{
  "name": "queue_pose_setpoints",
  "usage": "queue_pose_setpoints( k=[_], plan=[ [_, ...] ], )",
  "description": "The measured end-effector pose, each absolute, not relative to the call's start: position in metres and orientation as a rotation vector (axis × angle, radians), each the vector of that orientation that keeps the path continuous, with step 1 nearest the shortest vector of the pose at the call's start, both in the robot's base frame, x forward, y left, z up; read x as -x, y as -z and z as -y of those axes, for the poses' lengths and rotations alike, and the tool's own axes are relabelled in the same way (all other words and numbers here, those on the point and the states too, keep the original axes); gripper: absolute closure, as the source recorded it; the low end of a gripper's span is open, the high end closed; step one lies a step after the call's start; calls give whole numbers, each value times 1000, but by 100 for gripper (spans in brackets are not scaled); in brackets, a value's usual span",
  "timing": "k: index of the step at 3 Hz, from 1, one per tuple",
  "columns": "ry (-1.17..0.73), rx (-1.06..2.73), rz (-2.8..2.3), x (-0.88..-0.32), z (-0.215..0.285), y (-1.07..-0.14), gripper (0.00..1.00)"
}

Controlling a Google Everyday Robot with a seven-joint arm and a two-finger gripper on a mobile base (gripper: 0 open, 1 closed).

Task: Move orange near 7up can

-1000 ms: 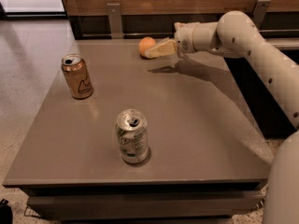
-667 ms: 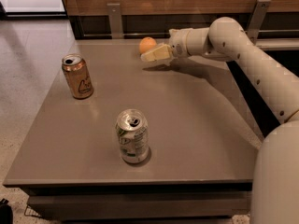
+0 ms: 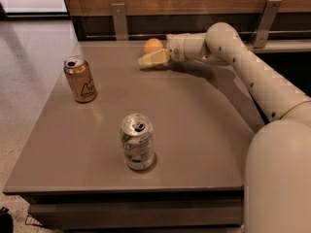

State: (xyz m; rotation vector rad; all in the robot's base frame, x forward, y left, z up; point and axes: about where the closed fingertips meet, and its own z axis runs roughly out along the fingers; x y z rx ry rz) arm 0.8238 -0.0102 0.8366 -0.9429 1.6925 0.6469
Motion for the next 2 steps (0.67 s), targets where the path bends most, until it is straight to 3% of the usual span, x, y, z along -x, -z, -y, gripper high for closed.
queue_pose_setpoints(
  k=[1,2],
  plan=[
    [-681,951,-1654,-830,-6,-839,14],
    [-685,954,-1651,-831,-9,-838,38]
  ],
)
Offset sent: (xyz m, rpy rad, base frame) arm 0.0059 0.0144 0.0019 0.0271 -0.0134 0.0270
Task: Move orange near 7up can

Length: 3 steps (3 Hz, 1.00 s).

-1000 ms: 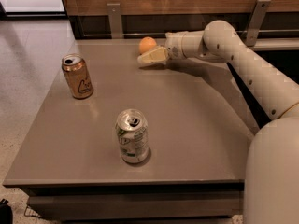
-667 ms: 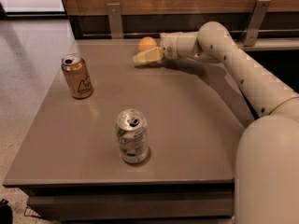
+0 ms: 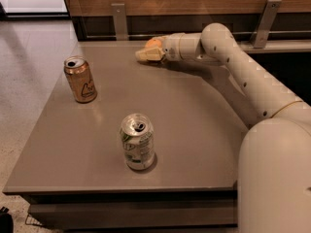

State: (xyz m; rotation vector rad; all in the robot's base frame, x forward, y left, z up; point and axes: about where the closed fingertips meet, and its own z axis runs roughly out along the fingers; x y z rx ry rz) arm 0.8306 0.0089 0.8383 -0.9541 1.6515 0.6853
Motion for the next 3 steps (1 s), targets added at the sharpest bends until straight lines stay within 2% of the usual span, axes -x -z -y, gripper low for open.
queue_pose_setpoints(
  k=[2,3],
  plan=[
    [-695,961,-1651,-830,-16,-836,85],
    [-699,964,-1650,-830,-19,-834,100]
  ],
)
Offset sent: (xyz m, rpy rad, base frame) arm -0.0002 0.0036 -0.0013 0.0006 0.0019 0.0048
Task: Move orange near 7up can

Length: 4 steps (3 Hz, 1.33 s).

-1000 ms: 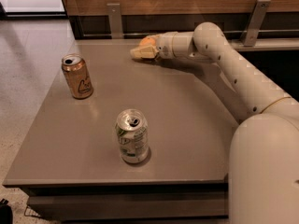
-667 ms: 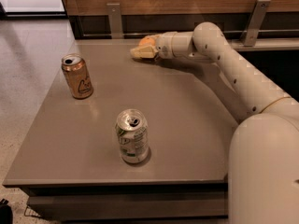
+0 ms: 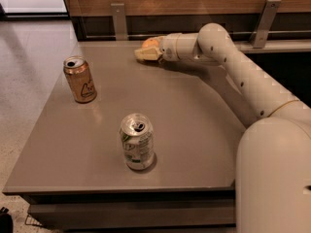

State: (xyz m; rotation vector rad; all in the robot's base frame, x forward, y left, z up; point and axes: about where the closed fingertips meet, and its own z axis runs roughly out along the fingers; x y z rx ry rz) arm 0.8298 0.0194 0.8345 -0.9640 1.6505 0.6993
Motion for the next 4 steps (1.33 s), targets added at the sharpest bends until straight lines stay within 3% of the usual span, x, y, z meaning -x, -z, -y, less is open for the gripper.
queue_pose_setpoints(
  k=[2,4],
  plan=[
    [-706,962,-1603,-812,-9,-857,100],
    [-686,972,-1521,-761,27,-917,100]
  ],
)
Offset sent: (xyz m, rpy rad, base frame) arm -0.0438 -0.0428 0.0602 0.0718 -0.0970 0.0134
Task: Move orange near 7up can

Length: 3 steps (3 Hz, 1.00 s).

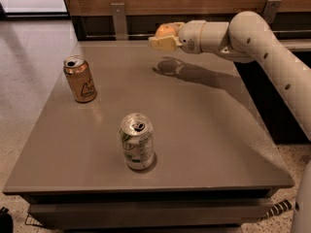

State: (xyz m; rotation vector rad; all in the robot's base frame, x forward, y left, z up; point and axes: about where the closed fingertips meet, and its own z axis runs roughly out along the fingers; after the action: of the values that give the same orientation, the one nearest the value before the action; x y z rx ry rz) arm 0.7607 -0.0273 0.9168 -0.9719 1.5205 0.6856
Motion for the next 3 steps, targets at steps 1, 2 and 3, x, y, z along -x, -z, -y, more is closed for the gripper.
queue_pose_setpoints(
  k=[1,2,3],
  plan=[
    [-647,990,-1532,-728,43,-944,100],
    [-622,1017,-1556,-694,50,-961,100],
    [-586,1072,-1572,-648,55,-969,100]
  ],
)
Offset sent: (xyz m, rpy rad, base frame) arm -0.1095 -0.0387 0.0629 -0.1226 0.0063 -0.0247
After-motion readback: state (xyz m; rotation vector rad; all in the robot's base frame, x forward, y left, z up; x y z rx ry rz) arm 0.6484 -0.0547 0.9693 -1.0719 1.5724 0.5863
